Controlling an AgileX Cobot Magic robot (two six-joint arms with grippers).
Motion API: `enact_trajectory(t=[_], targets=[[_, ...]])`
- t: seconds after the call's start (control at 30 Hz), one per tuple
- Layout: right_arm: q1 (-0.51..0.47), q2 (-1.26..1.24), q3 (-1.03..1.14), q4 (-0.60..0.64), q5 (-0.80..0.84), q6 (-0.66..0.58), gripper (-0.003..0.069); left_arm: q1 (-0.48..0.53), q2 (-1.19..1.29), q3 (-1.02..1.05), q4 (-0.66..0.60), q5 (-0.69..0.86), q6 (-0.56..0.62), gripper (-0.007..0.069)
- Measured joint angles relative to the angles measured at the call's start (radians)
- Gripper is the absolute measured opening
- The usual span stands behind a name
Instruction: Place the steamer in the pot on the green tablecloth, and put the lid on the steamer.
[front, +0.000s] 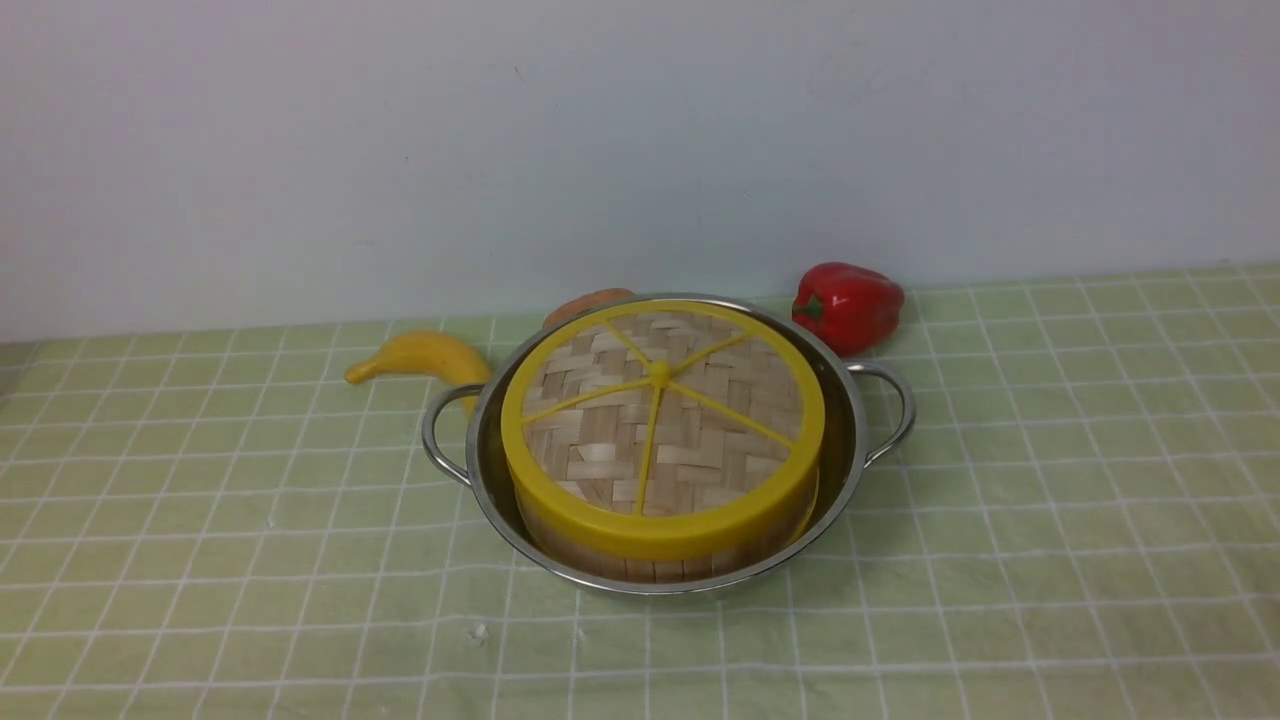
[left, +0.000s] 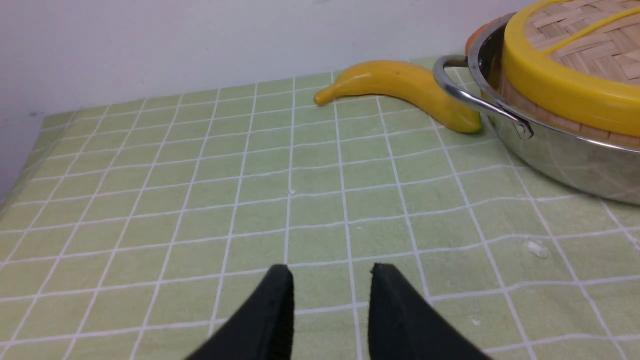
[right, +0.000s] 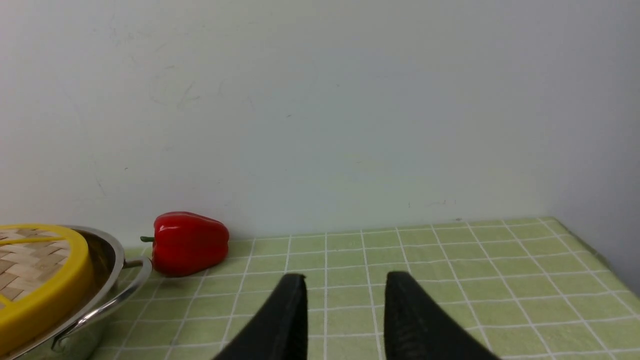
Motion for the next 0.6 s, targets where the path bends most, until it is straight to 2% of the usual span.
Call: enact_trajectory(t=[0.6], targets=[[0.000,0.000,0.000,0.000,0.000,0.000,0.0240,0.000,0.000,0.000,0.000,0.000,0.000,0.0242]])
